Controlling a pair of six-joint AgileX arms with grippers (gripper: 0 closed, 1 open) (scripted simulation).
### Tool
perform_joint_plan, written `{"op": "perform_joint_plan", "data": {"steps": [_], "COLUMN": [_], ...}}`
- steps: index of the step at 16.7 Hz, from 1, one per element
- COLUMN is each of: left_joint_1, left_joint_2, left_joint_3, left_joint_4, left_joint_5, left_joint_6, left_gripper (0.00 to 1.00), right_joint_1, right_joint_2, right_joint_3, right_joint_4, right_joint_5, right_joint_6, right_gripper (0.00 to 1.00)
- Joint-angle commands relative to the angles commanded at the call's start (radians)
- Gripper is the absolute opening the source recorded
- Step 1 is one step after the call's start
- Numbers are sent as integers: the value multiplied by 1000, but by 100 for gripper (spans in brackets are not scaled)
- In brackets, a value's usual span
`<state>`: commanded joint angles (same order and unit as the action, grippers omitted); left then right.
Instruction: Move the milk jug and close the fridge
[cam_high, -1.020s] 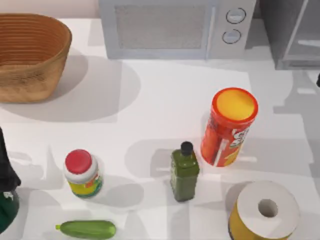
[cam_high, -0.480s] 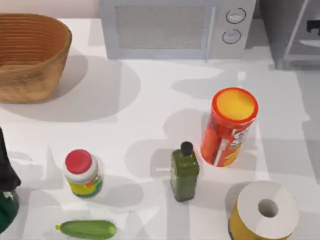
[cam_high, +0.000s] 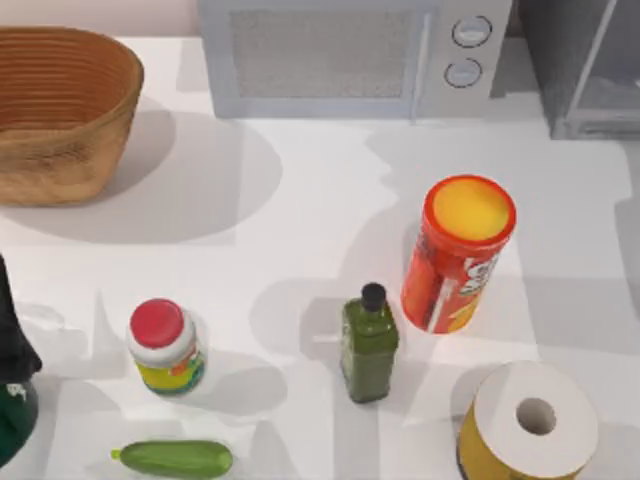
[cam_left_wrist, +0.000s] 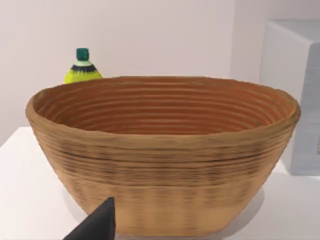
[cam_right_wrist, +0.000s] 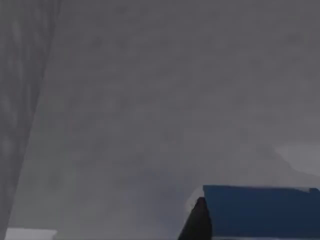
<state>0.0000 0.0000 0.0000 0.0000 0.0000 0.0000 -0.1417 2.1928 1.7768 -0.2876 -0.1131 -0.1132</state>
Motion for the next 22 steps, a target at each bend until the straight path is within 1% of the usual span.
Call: {"op": "perform_joint_plan", "data": {"steps": [3, 6, 10, 11, 14, 19, 22], "left_joint_1": [0, 0, 0, 0, 0, 0, 0], "left_joint_2": [0, 0, 0, 0, 0, 0, 0], "left_joint_3": [0, 0, 0, 0, 0, 0, 0], "left_joint_4": [0, 0, 0, 0, 0, 0, 0], "left_joint_5": [0, 0, 0, 0, 0, 0, 0], "left_joint_6": [0, 0, 0, 0, 0, 0, 0], "left_gripper": [100, 100, 100, 100, 100, 100, 100], "right_joint_1": [-31, -47, -49, 5, -7, -45, -49], "right_joint_2": [66, 100, 102, -8, 17, 95, 102], "right_joint_3": [150, 223, 228, 7, 48, 215, 228], "right_joint_4": [-176, -259, -266, -37, -78, -252, -266], "right_joint_5": [-11, -18, -19, -19, -18, -19, -19], "right_joint_6": [-10, -14, -14, -12, -13, -14, -14], "right_gripper": [0, 0, 0, 0, 0, 0, 0]}}
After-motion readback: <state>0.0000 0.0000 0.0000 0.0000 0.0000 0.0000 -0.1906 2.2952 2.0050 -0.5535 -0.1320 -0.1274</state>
